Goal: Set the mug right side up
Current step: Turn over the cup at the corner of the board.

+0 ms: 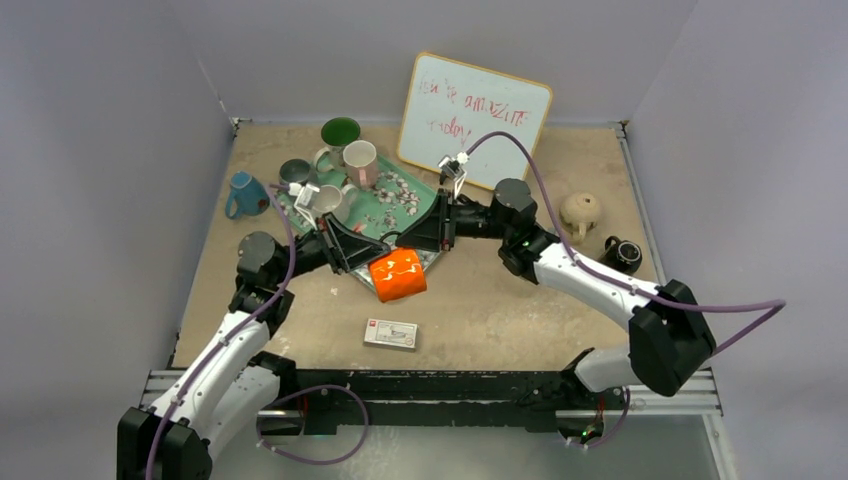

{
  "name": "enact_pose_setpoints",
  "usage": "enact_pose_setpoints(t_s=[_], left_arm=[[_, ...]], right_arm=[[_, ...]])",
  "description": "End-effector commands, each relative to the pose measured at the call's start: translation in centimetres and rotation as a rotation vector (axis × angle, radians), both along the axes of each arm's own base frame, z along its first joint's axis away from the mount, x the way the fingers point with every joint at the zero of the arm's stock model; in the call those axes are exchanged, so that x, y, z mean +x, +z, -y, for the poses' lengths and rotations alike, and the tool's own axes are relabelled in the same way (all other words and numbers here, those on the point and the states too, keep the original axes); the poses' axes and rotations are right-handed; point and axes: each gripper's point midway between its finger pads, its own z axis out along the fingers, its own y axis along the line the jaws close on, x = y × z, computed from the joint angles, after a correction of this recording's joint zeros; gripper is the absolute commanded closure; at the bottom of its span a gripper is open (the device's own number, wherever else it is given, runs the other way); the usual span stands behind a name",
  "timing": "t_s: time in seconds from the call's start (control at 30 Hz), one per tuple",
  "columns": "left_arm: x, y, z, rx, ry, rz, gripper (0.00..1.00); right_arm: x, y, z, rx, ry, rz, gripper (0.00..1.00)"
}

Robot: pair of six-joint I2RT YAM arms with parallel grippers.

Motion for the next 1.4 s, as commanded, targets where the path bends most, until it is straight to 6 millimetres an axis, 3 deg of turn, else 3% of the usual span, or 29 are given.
enact_pose_setpoints(t_s=[0.0,0.37,0.43,0.57,0.67,0.97,1.13,1.37], left_arm=[[-0.5,2.3,-0.1,-0.053,-0.006,0.099,1.00],[-0.1,1.6,-0.2,-0.052,0.018,0.102,1.00],[0.0,1.4,-0.2,-0.049,0.019,0.097,1.00],[0.1,1.4,-0.3,-0.046,0.033,0.093,1.00],[0.8,0.5,-0.5,0.007,0.069,0.046,1.00],[1.5,-2.2,-1.9,0.262,0.157,-0.009,0.54],[1.4,-2.6,-2.7,0.330,0.191,-0.001,0.20],[2.1,-4.2,-6.6,0.573,0.365,-0.005,0.01]], right_arm=[[-1.2,1.8,-0.5,0.045,0.074,0.061,0.72],[-3.0,1.0,-1.7,0.032,0.180,0.075,0.71],[-3.0,0.8,-1.8,0.026,0.188,0.071,0.75],[-2.8,0.1,-1.9,0.001,0.185,0.063,0.97],[-2.9,-0.7,-1.7,-0.027,0.175,0.023,1.00],[-0.8,-2.3,-1.0,-0.191,0.034,0.041,1.00],[1.2,-4.1,-0.9,-0.311,-0.072,-0.029,1.00],[6.5,-9.2,1.3,-0.629,-0.371,-0.169,1.00]])
